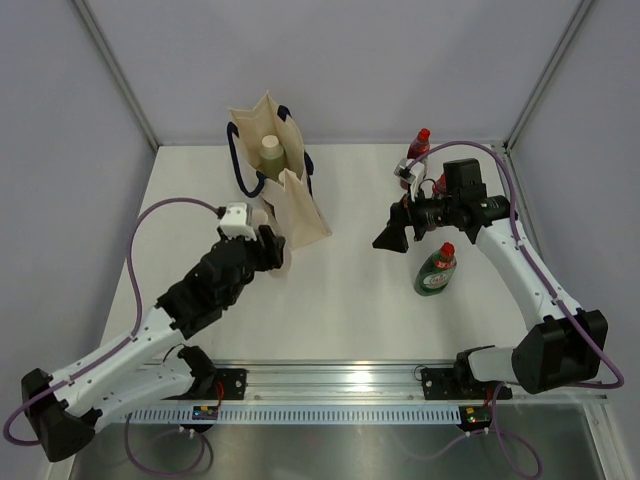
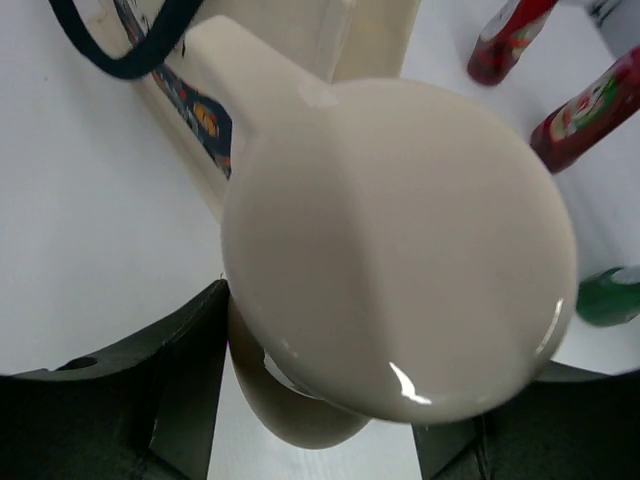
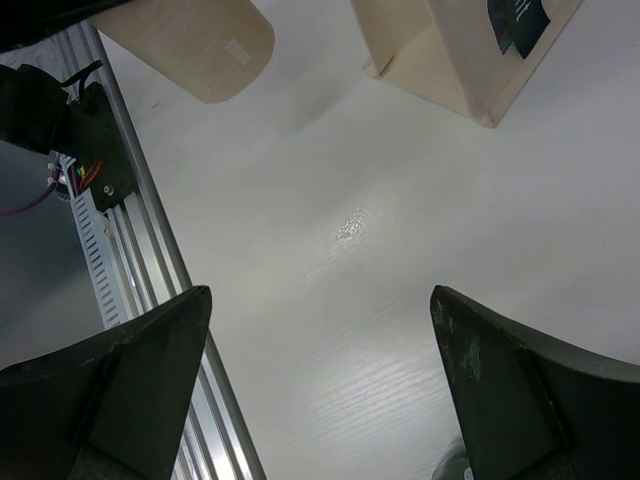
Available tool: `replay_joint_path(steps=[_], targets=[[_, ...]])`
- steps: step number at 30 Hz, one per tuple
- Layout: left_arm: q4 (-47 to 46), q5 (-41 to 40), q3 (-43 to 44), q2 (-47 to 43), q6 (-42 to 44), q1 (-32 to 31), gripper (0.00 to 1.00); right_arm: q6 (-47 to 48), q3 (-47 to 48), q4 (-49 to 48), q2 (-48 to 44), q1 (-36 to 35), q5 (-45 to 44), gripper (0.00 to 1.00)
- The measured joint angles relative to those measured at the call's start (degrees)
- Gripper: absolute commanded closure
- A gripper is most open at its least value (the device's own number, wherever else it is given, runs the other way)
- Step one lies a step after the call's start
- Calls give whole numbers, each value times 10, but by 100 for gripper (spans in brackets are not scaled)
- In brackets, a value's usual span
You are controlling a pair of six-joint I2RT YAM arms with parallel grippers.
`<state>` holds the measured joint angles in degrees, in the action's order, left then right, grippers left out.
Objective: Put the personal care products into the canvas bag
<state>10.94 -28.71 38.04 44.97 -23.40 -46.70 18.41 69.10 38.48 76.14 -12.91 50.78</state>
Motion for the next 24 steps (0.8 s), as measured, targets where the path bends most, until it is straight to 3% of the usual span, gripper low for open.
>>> replay_joint_path(steps=[4, 15, 24], targets=[[-2, 17, 101, 64, -12, 40, 100, -2, 0, -1, 0, 0, 5, 0], [-33, 91, 478, 334, -7, 200, 100, -1, -10, -1, -12, 1, 12, 0], [-37, 134, 561, 498, 14, 274, 100, 10, -21, 1, -31, 9, 11, 0]])
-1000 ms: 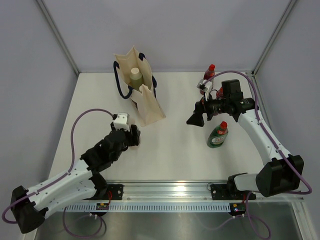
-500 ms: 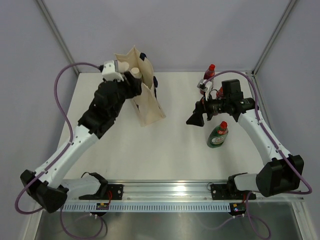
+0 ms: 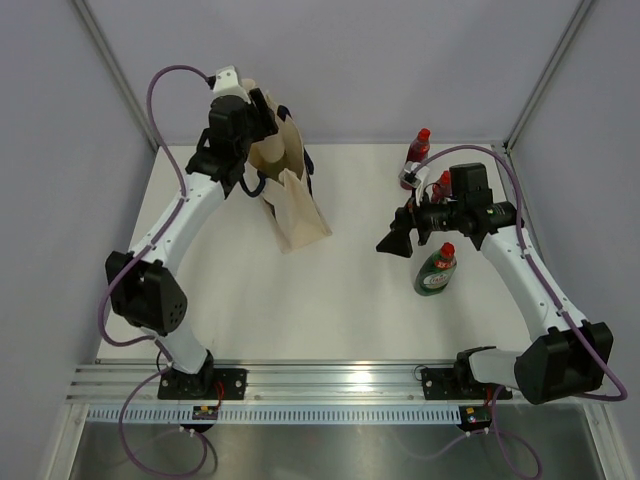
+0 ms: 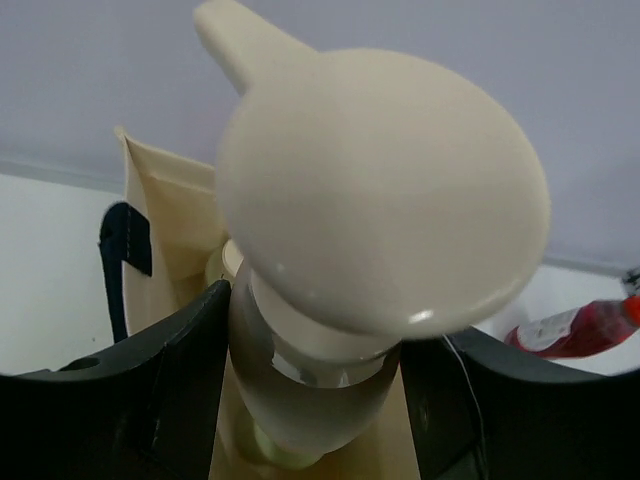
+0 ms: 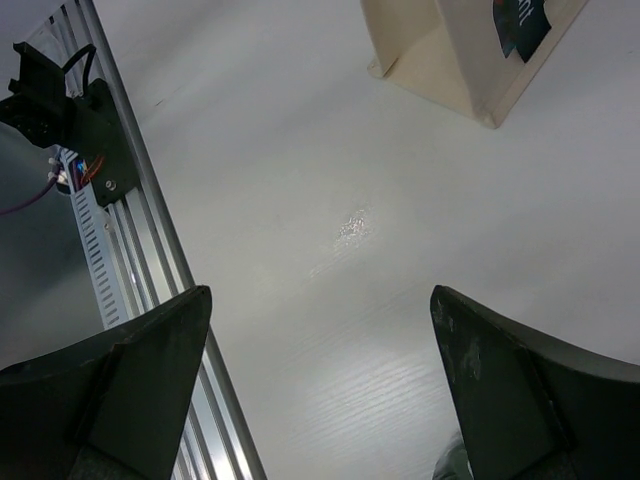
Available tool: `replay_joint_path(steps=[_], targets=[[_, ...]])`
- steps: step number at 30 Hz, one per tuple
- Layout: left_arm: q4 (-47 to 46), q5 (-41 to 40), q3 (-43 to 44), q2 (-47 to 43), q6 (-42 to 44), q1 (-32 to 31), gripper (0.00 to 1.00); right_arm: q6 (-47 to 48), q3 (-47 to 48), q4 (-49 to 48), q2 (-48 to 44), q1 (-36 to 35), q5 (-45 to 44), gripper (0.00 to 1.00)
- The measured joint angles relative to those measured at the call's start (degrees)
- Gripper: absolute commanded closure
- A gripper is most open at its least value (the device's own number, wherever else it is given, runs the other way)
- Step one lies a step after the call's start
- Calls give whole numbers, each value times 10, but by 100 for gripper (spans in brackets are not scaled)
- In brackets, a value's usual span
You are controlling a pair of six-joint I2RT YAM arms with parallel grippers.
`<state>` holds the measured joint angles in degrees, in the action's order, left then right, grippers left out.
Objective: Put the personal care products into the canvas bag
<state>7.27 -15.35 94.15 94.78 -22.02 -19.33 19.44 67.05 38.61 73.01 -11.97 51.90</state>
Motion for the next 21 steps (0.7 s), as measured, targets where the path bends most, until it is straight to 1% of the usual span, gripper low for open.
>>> replay_joint_path(steps=[6, 7, 10, 14, 21], targets=[[33, 84, -6, 72, 5, 6, 100, 17, 0, 7, 0, 6, -4, 0], [14, 94, -9, 78, 7, 5, 100, 19, 0, 9, 0, 8, -4, 1], [-3, 136, -10, 83, 4, 7, 100, 23, 0, 12, 0, 12, -4, 0], [-32, 165, -10, 97, -6, 10, 100, 24, 0, 13, 4, 20, -5, 1], [-69, 205, -17, 110, -74, 30, 100, 23, 0, 13, 13, 35, -12, 1]])
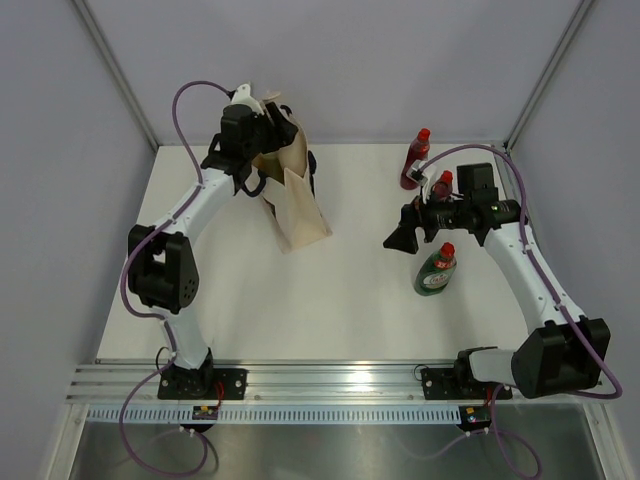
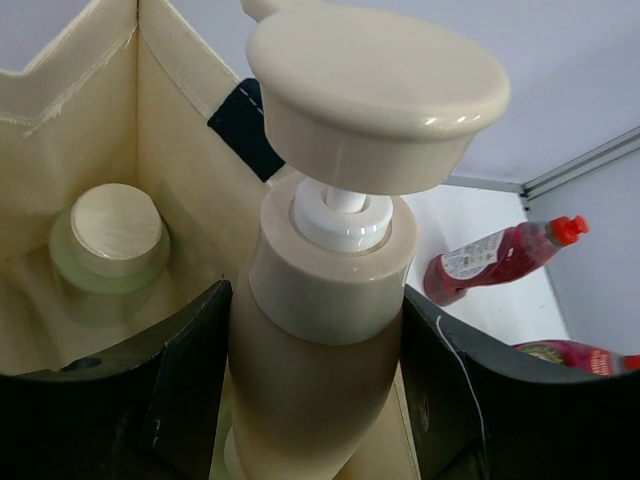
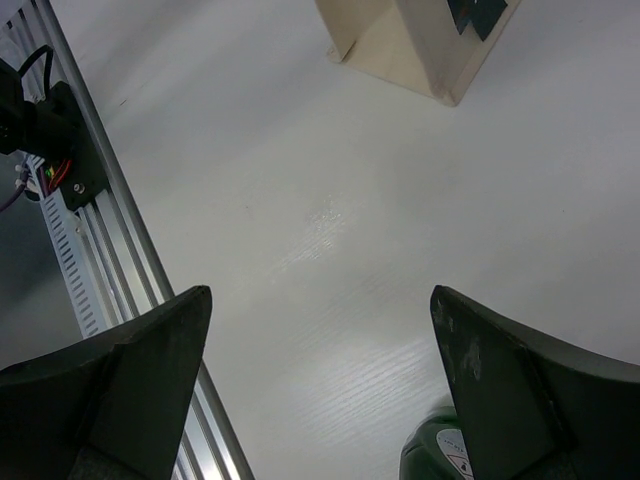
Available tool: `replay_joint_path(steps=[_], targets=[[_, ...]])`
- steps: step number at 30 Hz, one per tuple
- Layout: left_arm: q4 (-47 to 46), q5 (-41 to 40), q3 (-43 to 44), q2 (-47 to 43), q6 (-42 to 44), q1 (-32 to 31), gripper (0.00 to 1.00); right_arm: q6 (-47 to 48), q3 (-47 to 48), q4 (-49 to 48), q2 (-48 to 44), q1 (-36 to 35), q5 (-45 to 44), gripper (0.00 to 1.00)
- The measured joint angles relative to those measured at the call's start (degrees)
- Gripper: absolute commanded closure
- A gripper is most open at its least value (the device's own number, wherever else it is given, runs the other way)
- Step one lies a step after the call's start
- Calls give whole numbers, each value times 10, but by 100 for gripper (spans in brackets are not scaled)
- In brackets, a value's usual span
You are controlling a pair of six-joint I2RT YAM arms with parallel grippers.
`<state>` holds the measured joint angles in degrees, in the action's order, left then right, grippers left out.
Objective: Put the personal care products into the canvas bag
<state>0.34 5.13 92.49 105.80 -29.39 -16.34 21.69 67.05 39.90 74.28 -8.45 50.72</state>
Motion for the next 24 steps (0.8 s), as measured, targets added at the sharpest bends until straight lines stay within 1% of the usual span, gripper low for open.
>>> replay_joint_path(steps=[5, 9, 10, 12, 15, 17, 19, 20, 22, 23, 24], targets=[[-4, 14, 0, 9, -71, 14, 100, -9, 0, -1, 9, 0, 0, 0], [1, 1, 0, 14, -92, 15, 99, -16, 0, -2, 14, 0, 0, 0], [2, -2, 0, 16, -94, 15, 96, -17, 0, -3, 15, 0, 0, 0], [1, -5, 0, 21, -98, 15, 95, -20, 0, -4, 16, 0, 0, 1], [4, -3, 0, 38, -107, 16, 87, -24, 0, -12, 16, 0, 0, 0], [4, -2, -1, 52, -111, 14, 77, -26, 0, -13, 17, 0, 0, 1], [1, -2, -7, 62, -115, 14, 65, -27, 0, -13, 20, 0, 0, 0], [1, -2, -12, 64, -116, 14, 56, -28, 0, -13, 22, 0, -1, 1], [7, -3, -19, 66, -116, 14, 45, -28, 0, -12, 26, 0, -1, 0], [12, -3, -20, 66, -114, 14, 30, -28, 2, -10, 29, 1, -2, 1], [18, -4, -20, 66, -111, 14, 25, -26, 4, -7, 31, 1, -3, 1]])
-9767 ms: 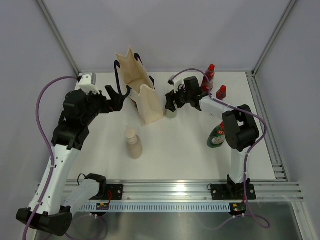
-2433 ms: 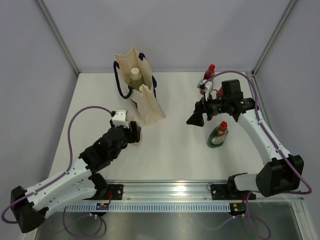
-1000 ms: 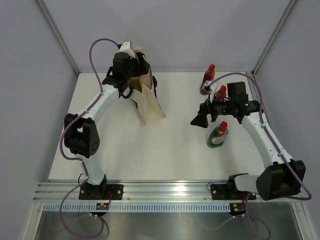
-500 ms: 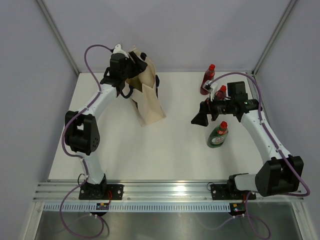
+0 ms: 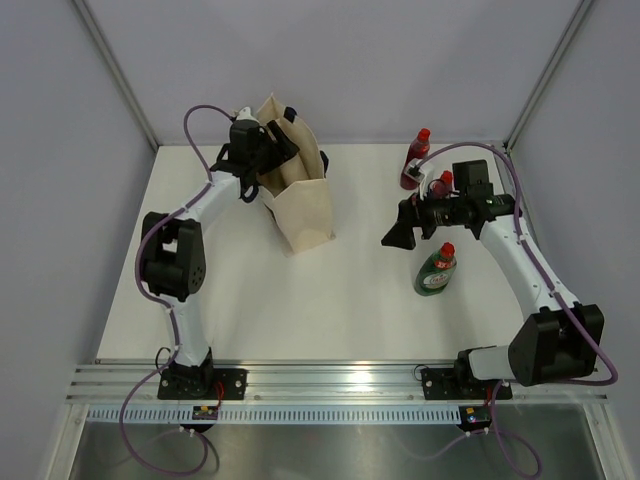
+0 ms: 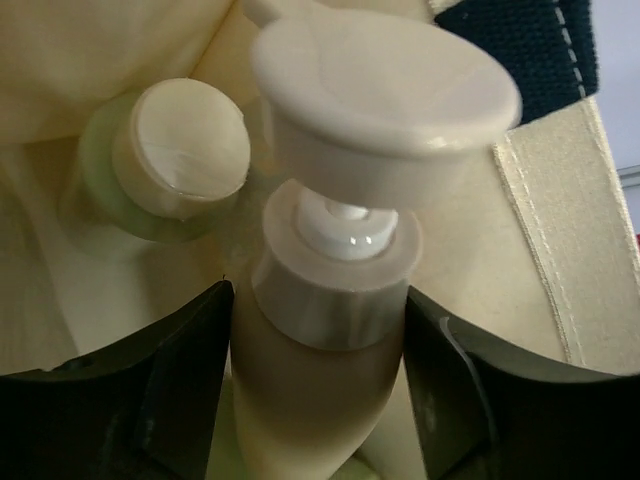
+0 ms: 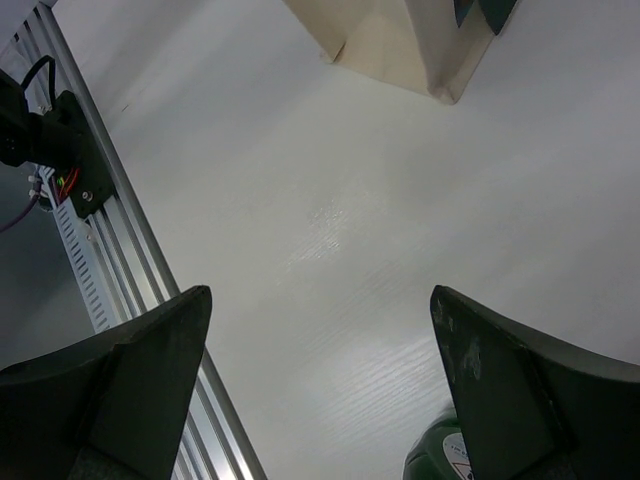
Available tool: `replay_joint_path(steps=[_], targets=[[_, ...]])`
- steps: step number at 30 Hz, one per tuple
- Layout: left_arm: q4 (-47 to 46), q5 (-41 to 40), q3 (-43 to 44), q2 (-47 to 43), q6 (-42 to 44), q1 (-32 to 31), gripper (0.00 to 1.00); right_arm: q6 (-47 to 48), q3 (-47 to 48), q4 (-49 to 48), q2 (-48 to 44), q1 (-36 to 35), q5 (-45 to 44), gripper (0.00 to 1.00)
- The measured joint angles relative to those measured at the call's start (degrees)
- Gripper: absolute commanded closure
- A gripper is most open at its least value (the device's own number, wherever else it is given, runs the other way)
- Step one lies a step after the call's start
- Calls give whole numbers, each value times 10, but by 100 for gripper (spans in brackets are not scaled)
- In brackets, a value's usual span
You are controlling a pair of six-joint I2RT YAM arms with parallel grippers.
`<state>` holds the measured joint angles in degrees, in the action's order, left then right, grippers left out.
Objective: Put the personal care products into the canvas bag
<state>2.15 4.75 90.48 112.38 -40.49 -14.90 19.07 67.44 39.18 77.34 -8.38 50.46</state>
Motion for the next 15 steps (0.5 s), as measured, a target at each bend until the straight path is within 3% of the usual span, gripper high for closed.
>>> replay_joint_path(steps=[2, 6, 15], targets=[[10, 3, 2, 0, 5, -2, 21, 4, 15, 13, 6, 0, -4, 0], [26, 10, 17, -3, 33, -9, 1, 5, 67, 33, 12, 7, -17, 0], [63, 7, 33, -72, 120, -14, 1, -101, 176, 49, 19, 13, -102, 1]])
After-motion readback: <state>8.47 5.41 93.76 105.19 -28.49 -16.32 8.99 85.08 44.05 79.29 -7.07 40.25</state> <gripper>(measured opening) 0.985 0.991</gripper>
